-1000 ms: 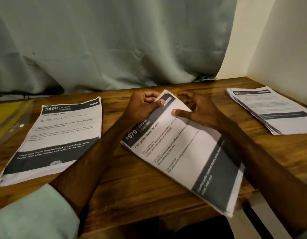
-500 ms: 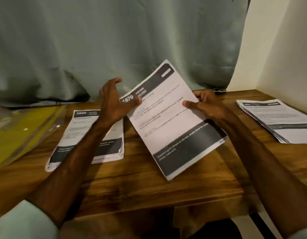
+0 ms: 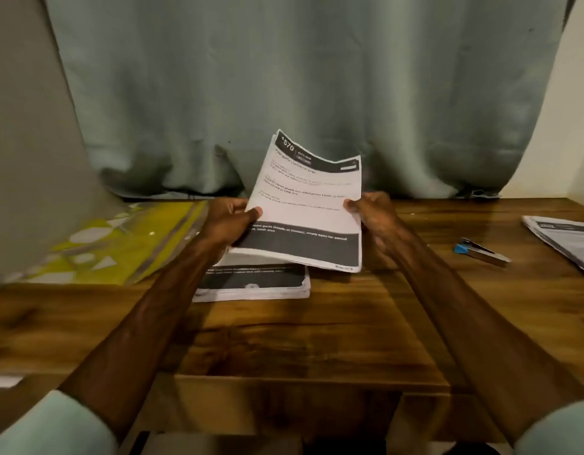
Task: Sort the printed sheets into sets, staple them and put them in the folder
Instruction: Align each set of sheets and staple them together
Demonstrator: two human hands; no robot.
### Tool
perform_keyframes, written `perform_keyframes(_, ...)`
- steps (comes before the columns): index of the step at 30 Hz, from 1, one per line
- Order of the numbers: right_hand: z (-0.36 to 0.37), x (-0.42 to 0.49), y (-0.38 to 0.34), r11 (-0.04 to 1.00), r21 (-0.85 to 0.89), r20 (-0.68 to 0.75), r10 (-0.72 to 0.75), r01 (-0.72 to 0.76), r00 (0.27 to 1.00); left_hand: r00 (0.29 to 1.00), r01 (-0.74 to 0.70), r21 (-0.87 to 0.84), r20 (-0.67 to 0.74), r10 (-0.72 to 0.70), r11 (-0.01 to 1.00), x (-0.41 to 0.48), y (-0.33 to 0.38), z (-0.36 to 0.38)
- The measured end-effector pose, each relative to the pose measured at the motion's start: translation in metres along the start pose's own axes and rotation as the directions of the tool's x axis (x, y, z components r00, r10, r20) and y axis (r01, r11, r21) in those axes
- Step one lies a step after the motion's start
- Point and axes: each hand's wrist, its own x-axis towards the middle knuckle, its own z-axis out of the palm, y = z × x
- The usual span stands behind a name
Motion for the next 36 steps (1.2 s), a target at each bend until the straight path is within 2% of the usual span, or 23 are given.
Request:
perform_keyframes(4, 0.02, -0.002, 0.006, 0.996, -0.083, 0.143, 0.046, -0.034, 0.989, 0.991, 0.015, 0.105, -0.133, -0.001, 0.994, 0.015, -0.005, -0.025)
perform_keyframes(9, 0.049, -0.002, 0.025, 0.986, -0.159, 0.132, 0.075, -0.054, 0.988, 0.953, 0.143, 0.233, -0.296, -0.07, 0.962, 0.023, -0.041, -0.047)
perform_keyframes(13, 0.069, -0.005, 0.045, 0.958, -0.281, 0.138, 0.098, -0.056, 0.986, 0.928, 0.278, 0.41, -0.349, -0.133, 0.869, 0.022, -0.071, -0.064)
perform_keyframes(17, 0.077, -0.012, 0.06, 0.915, -0.404, 0.103, 0.068, -0.021, 0.992, 0.956, 0.251, 0.645, -0.284, -0.077, 0.722, 0.012, -0.077, -0.067)
perform_keyframes(21, 0.075, -0.014, 0.065, 0.845, -0.528, 0.083, -0.051, 0.087, 0.995, 0.977, 0.174, 0.763, -0.214, -0.011, 0.623, 0.002, -0.07, -0.057)
perform_keyframes(24, 0.068, -0.017, 0.066, 0.819, -0.558, 0.085, -0.108, 0.137, 0.991, 0.98, 0.169, 0.878, -0.199, 0.021, 0.448, -0.012, -0.057, -0.039)
perform_keyframes(26, 0.059, -0.021, 0.066, 0.815, -0.552, 0.065, -0.169, 0.177, 0.983, 0.984, 0.126, 0.916, -0.165, 0.072, 0.38, -0.019, -0.052, -0.023)
perform_keyframes(29, 0.035, -0.026, 0.066, 0.793, -0.579, 0.025, -0.216, 0.19, 0.976, 0.991, -0.018, 0.916, -0.039, 0.131, 0.402, -0.022, -0.049, 0.008)
perform_keyframes(33, -0.014, -0.027, 0.069, 0.686, -0.707, -0.062, -0.303, 0.172, 0.951, 0.986, -0.153, 0.866, 0.102, 0.132, 0.476, -0.028, -0.033, 0.062)
perform_keyframes(36, -0.064, -0.03, 0.068, 0.608, -0.788, -0.12, -0.306, 0.097, 0.945, 0.965, -0.256, 0.831, 0.191, 0.178, 0.493, -0.033, -0.021, 0.1)
